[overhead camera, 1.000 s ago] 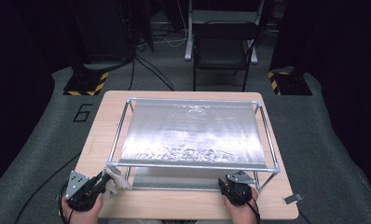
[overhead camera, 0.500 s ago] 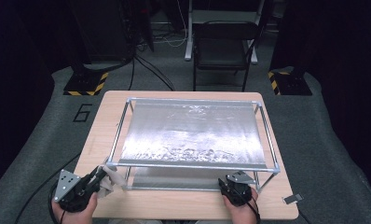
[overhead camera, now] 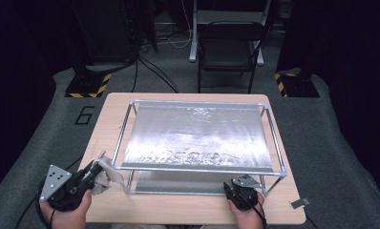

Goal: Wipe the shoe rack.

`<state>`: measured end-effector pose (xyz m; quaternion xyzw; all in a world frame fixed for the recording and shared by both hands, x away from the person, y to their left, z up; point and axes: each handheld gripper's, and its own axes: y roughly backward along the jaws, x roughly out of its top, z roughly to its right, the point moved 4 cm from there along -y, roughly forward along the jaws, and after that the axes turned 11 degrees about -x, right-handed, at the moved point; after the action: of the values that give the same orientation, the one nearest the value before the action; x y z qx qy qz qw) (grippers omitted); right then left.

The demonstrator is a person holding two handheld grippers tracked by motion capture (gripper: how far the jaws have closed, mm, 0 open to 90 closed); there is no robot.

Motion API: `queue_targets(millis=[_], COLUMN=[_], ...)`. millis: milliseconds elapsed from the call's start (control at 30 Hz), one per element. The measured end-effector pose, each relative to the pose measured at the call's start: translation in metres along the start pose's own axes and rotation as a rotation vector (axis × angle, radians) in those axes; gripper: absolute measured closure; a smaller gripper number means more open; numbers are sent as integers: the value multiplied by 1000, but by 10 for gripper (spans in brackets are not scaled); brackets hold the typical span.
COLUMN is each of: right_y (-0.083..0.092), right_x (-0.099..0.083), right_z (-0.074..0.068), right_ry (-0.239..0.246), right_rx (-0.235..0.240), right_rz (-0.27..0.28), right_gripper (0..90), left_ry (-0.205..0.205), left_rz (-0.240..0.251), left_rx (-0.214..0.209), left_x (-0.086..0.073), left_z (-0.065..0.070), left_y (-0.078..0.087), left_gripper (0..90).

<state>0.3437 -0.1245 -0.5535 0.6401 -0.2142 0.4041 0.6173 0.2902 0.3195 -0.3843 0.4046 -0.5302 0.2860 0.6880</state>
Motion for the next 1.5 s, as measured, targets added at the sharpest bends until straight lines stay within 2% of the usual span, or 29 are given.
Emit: queue_targets(millis=[67,300,500,567,633,833,1167,1300,1500], right_y=[0,0,0,0,0,0,0,0,0], right_x=[0,0,0,0,0,0,0,1,1], right_z=[0,1,0,1,0,0,0,2,1], right_ry=[0,8,-1,11,-4,-2,-2,18,19], right_rx=[0,-2,1,-2,2,1,2,2,1], right_rz=[0,3,0,5,-2,0,0,8,8], right_gripper=[636,636,637,637,637,637,637,637,637], left_ry=[-8,-29,-45,-45,-46,-41,-59,-51,-34], left_rz=[3,9,-6,-14,-19,-35,-63,-100,-121], left_rx=[-9,-32,-52,-63,-65,-91,-154,-159,-141], left_x=[10,31,41,42,42,45,47,41,31], left_z=[1,7,14,16,18,27,51,52,49], left_y=[0,-8,-20,-27,-33,-48,-72,-79,-82], left_gripper=[792,792,792,792,792,792,792,790,761])
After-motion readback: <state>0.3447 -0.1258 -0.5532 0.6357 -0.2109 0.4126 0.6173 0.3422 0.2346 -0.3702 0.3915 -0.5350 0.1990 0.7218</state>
